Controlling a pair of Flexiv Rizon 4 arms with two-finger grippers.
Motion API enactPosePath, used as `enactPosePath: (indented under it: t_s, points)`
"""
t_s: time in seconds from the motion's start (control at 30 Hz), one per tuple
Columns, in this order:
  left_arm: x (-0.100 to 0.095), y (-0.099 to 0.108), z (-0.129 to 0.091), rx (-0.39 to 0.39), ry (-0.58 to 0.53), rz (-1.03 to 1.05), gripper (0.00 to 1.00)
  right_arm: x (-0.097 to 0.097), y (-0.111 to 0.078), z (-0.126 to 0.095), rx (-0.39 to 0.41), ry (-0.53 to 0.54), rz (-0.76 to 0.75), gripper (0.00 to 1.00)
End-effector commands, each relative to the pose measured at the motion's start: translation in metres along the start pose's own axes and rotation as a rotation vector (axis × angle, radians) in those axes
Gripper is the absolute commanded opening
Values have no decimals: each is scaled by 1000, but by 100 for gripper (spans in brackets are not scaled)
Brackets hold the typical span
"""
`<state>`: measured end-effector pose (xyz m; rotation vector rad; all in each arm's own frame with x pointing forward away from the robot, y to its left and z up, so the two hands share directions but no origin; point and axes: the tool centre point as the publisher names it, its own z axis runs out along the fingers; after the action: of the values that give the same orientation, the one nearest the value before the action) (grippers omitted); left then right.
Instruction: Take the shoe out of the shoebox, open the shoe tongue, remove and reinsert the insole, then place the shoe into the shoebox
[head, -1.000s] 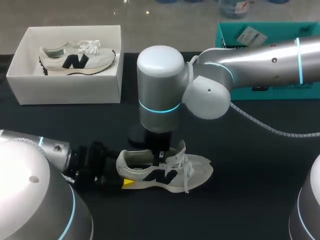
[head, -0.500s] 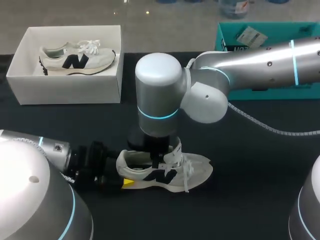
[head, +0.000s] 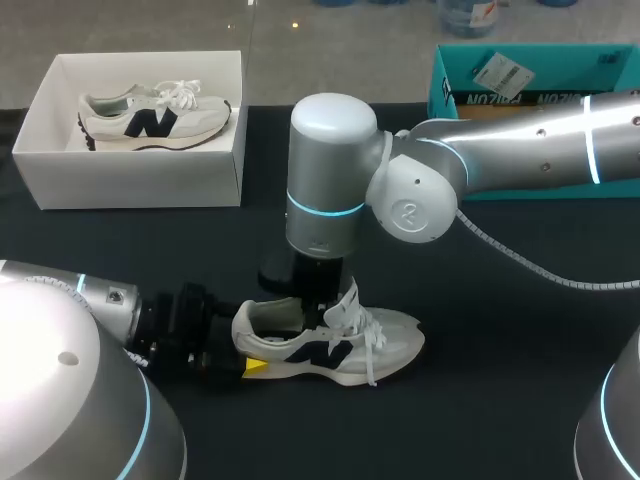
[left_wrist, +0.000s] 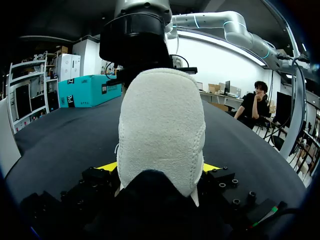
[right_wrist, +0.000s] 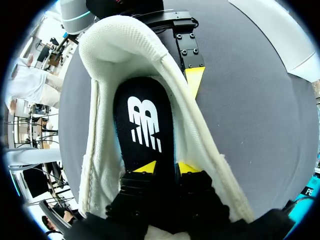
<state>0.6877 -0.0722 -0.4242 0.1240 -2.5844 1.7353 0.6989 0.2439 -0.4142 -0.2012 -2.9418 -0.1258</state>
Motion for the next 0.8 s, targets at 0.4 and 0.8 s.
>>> enactPosePath:
  t_s: [0.4,0.8]
  points:
    - [0,-1,1,-1,-1,1,0,7,5,2,36,-2,50,0]
    - [0,-1,1,-1,-1,1,0,12,7,-47,59,-85,29,0]
